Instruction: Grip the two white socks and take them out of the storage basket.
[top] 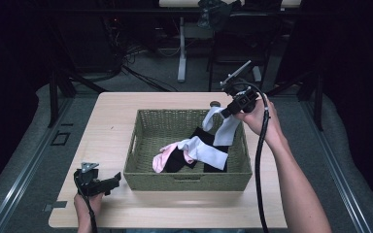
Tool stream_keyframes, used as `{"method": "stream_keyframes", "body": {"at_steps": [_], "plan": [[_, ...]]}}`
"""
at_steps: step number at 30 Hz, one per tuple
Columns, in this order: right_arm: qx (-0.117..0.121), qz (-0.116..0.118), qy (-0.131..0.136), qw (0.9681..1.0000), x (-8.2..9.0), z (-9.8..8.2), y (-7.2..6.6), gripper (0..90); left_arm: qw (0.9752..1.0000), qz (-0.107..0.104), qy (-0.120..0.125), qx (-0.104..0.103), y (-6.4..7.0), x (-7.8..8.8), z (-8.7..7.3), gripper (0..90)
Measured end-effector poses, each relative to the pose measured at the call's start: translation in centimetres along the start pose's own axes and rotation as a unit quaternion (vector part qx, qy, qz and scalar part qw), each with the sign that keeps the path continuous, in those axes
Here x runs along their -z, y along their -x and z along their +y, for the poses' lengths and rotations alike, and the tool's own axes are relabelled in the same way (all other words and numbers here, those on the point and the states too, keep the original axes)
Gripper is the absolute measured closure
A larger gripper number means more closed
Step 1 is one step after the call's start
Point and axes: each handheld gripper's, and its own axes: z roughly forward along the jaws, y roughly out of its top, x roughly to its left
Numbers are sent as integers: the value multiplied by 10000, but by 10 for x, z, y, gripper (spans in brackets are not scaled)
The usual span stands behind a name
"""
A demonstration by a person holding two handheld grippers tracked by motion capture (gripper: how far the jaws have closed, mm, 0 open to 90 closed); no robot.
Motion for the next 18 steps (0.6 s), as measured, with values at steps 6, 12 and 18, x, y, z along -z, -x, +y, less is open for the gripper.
{"method": "stream_keyframes", "body": {"at_steps": [6,12,18], "plan": [[26,-46,39,10000,9,4,2,865,10000,1,-8,1,0,0,0,18],[18,-163,197,9997,27,5,1,865,10000,1,5,9,-1,0,0,18],[-37,-234,254,9994,38,0,8,865,10000,1,7,-2,1,0,0,18]]}}
